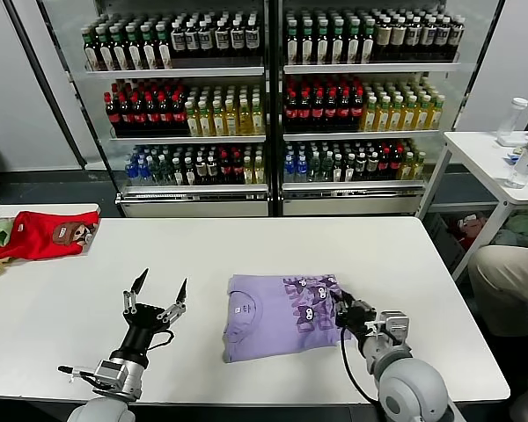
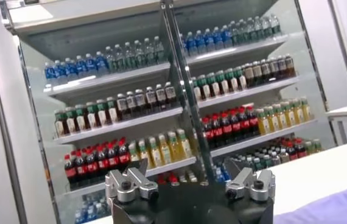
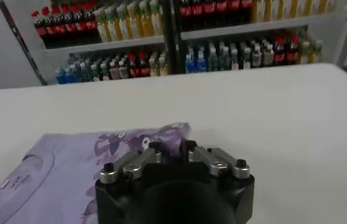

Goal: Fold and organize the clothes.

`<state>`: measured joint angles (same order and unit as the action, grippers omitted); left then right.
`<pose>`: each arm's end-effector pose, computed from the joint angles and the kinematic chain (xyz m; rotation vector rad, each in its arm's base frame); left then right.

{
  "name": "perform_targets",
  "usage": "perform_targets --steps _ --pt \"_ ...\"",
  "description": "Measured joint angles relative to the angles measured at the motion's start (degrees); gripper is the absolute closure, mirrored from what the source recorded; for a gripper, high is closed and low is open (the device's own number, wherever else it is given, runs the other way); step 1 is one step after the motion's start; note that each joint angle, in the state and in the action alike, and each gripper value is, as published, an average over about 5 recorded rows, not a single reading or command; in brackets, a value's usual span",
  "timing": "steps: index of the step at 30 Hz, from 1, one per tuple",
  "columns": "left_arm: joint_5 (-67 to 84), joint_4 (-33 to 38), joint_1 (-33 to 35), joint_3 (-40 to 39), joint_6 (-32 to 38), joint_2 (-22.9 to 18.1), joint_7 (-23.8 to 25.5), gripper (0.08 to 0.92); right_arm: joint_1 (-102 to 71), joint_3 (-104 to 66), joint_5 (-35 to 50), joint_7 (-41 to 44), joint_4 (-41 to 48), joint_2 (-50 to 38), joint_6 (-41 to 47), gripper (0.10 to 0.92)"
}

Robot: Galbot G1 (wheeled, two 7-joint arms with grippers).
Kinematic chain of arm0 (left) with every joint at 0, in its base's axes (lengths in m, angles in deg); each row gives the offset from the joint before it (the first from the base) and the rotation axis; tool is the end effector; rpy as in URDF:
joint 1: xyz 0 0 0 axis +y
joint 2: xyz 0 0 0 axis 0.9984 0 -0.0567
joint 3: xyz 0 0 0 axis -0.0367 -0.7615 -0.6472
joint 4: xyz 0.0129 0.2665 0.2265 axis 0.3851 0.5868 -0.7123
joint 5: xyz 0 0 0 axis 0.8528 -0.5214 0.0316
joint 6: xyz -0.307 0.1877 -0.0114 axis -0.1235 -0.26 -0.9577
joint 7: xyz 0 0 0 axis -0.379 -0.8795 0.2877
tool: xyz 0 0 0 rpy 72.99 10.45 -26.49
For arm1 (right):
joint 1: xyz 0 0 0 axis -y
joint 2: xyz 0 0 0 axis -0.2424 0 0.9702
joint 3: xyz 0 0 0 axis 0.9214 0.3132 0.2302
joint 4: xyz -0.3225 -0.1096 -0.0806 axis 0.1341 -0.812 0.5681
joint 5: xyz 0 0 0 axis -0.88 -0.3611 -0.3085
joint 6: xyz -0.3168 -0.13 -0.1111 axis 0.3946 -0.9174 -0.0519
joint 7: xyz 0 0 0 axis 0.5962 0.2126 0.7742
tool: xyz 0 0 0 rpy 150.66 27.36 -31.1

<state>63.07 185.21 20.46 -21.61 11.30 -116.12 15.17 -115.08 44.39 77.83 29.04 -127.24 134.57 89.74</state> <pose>0.2230 0.0676 -0.2995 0.2116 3.0366 0.3387 0.2597 -0.0119 -0.2302 0.2684 -2.7094 -0.1144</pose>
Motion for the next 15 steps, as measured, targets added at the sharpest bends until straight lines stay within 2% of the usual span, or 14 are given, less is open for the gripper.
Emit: perform_targets --steps 11,15 --pt "2.49 1.22 -0.16 1.25 1.21 0.86 0.73 0.177 -2.54 -5.44 -9.32 3.57 -3.61 -0.05 -2.77 0.323" --pt "3.4 0.86 -0.63 1.9 1.96 0.93 1.57 0.177 -2.64 -7.92 -14.12 5.18 -3.05 -0.28 -5.58 0.229"
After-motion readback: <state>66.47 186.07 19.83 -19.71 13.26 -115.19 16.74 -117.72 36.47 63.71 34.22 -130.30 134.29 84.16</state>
